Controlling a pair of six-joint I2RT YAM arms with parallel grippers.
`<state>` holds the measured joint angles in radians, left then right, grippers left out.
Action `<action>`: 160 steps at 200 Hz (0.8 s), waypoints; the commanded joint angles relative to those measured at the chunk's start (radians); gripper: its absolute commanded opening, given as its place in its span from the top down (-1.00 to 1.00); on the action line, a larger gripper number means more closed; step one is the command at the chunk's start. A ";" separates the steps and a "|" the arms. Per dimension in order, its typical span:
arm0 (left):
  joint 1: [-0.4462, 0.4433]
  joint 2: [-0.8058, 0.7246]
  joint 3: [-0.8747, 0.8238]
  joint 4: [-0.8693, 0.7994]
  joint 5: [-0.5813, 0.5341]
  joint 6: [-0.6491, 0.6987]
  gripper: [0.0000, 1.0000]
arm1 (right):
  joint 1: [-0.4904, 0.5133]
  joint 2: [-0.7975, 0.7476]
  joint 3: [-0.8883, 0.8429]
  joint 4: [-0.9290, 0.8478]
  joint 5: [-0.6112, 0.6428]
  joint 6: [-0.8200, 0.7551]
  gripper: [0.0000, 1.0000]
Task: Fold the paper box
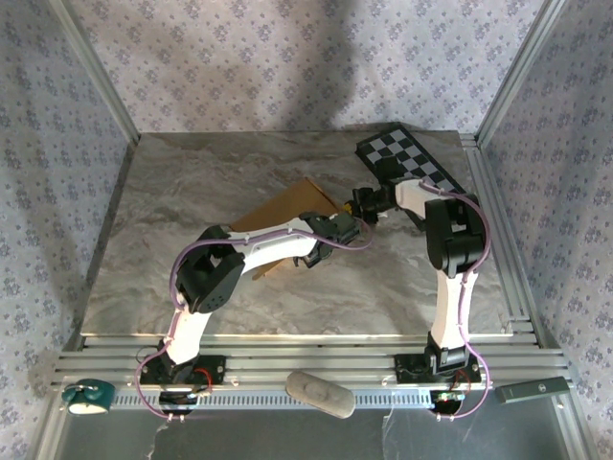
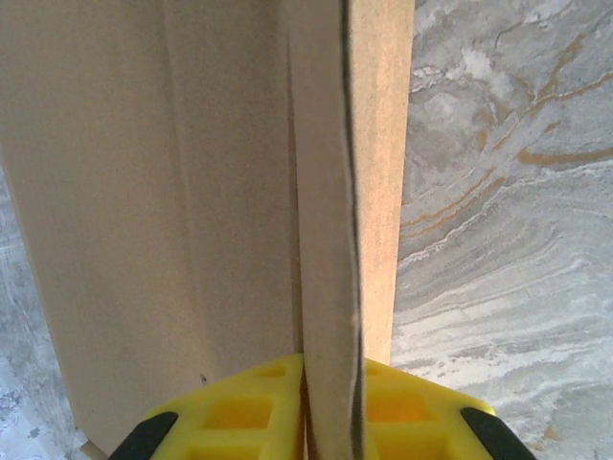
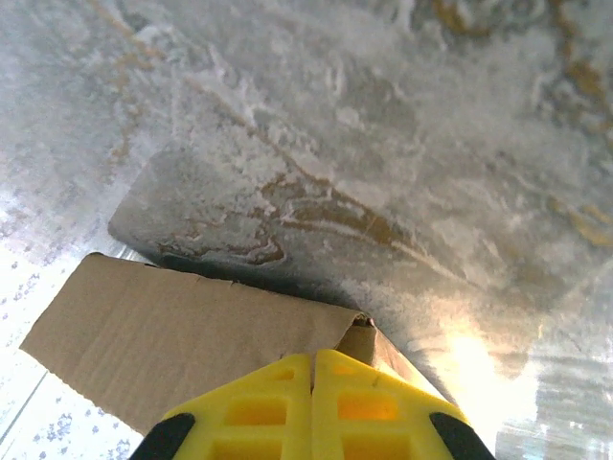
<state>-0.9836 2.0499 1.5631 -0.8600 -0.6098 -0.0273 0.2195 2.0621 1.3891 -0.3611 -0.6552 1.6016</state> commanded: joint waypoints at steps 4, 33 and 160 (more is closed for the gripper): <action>0.011 0.044 0.028 0.012 0.050 0.001 0.64 | 0.018 -0.086 -0.010 -0.049 -0.022 0.058 1.00; 0.011 0.065 0.038 0.001 0.022 -0.001 0.52 | 0.019 -0.116 -0.020 -0.084 -0.018 0.085 1.00; -0.007 -0.220 0.183 -0.037 -0.144 -0.191 -1.00 | -0.002 -0.161 0.001 -0.131 0.019 0.147 1.00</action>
<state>-0.9913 1.9995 1.6554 -0.8646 -0.7273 -0.1139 0.2241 1.9331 1.3529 -0.4431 -0.6205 1.7245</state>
